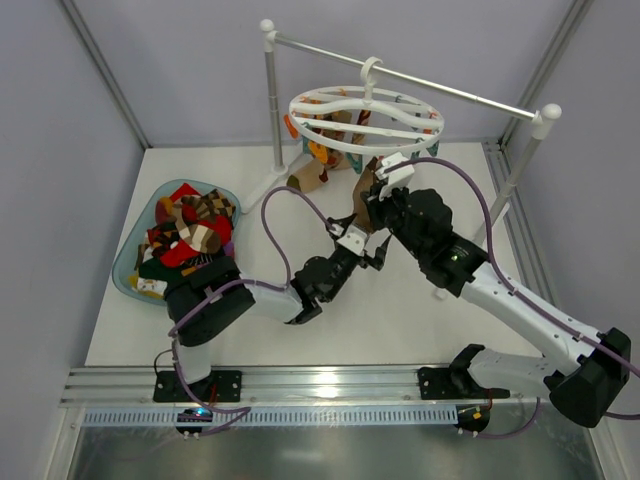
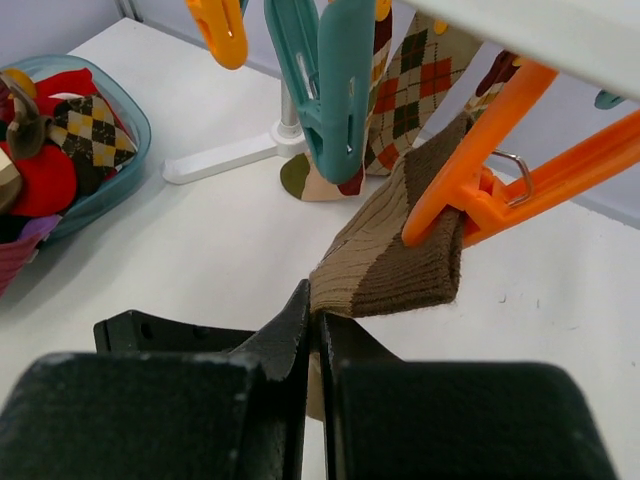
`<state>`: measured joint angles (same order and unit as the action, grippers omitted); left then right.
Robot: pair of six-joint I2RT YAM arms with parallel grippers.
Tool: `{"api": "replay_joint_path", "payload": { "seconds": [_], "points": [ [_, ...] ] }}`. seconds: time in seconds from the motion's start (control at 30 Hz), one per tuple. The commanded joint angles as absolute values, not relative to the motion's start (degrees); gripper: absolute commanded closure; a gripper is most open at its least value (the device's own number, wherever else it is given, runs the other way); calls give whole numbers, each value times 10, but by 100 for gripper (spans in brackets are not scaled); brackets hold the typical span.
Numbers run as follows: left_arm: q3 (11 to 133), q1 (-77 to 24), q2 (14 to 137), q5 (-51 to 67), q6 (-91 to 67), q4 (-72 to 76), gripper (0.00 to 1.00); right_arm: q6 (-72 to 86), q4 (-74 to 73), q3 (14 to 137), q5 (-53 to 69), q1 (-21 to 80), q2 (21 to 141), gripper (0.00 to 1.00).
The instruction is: Remove the socks clipped to the hanger
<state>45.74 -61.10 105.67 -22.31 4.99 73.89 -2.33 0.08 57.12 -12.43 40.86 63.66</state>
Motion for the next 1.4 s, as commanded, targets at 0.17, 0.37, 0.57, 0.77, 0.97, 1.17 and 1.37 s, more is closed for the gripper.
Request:
{"api": "replay_joint_path", "payload": {
  "seconds": [0.17, 0.37, 0.57, 0.77, 0.97, 1.17, 1.37],
  "points": [
    [540, -613, 1092, -380, 101, 886, 0, -40, -21, 604, -125, 426, 634, 96],
    [545, -612, 1085, -408, 92, 886, 5, -50, -40, 609, -98, 439, 631, 96],
    [541, -606, 1082, -404, 78, 886, 58, -53, -47, 610, -103, 447, 628, 96],
    [529, -605, 1070, -439, 74, 886, 100, -51, -48, 603, -107, 449, 612, 53],
    [460, -587, 1004, -455, 29, 886, 100, -47, -44, 572, -148, 449, 561, 0],
    [402, -571, 954, -460, 15, 886, 100, -34, -21, 525, -137, 449, 490, 0],
    [378, -570, 934, -447, 8, 885, 100, -24, 24, 528, -120, 451, 506, 0]
  ]
}}
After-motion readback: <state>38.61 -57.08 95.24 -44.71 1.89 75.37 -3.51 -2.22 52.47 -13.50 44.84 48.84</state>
